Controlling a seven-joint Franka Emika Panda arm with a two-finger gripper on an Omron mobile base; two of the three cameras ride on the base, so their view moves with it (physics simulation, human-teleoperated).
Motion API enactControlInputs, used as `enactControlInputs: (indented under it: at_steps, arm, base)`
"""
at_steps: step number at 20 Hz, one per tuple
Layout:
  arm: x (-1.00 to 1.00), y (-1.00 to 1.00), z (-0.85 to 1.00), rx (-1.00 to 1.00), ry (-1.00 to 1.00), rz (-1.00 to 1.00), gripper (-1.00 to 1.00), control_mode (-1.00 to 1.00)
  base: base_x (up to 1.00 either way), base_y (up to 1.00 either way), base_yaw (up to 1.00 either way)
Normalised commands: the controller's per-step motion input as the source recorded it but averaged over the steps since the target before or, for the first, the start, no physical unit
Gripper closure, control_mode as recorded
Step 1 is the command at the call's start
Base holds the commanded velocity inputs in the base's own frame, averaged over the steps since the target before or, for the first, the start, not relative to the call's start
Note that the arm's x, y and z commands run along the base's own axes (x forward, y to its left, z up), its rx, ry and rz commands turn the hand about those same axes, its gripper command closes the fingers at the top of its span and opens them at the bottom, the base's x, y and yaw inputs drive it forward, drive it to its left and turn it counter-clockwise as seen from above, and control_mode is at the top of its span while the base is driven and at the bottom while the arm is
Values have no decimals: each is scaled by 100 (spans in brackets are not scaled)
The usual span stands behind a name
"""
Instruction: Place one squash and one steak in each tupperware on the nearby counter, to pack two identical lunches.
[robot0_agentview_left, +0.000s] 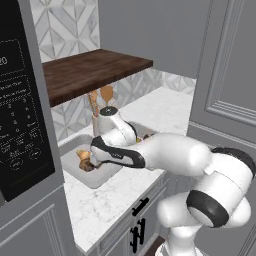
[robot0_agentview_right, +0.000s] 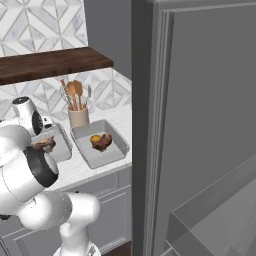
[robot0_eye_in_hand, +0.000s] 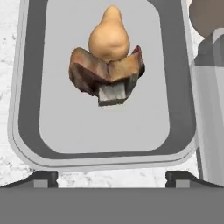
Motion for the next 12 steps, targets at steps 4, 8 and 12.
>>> enactControlInputs:
  at_steps: [4,8,12]
  arm:
    - [-96,-95,52,10,-33,-2,-100,-100]
    - [-99,-94,72,14,-35,0,-100,-100]
    - [-100,-64,93,9,-39,0,-100,-100]
  base:
    - [0,0,0]
    - [0,0,0]
    - [0,0,0]
